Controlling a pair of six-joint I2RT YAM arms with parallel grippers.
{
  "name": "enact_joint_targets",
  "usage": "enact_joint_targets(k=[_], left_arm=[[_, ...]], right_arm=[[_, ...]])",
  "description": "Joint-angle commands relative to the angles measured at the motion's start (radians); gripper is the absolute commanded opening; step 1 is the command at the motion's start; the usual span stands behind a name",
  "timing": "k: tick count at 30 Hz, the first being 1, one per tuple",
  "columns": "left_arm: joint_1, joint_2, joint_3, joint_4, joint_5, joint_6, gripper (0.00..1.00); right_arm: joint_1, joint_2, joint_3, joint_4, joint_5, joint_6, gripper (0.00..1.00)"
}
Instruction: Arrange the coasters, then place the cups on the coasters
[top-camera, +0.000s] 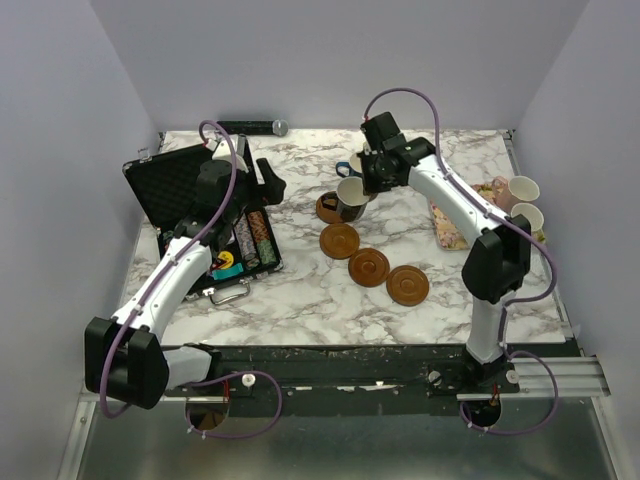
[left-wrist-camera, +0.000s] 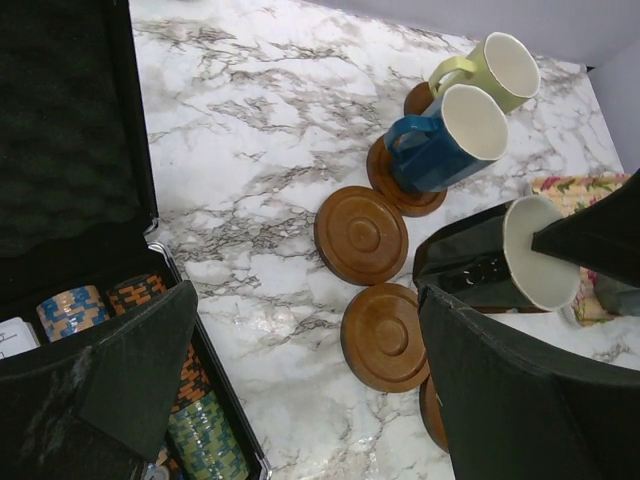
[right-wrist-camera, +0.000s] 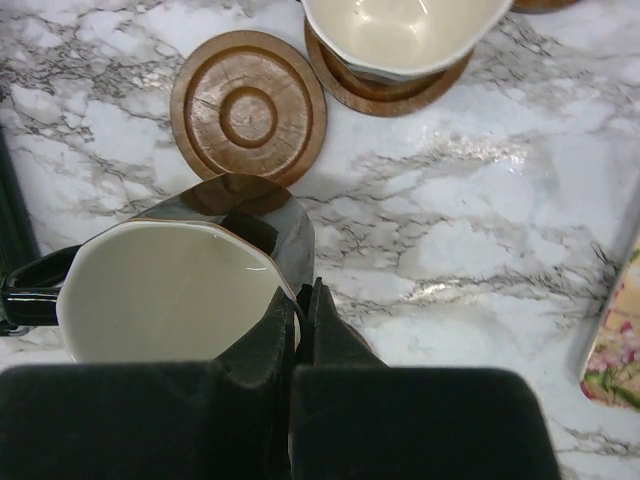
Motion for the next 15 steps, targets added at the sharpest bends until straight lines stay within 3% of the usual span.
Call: enact_joint_targets(k=[1, 15], left_arm=[[0.012, 0.007, 0.021, -0.036, -0.074, -0.067, 0.99], [0.026, -0.018, 0.000, -0.088, -0.121, -0.067, 0.99]], right_arm=[[0.029, 0.072, 0.131, 0.072, 0.036, 0.010, 0.01], [0.051, 0.291, 0.372, 0.058, 0.098, -0.047, 0.01]])
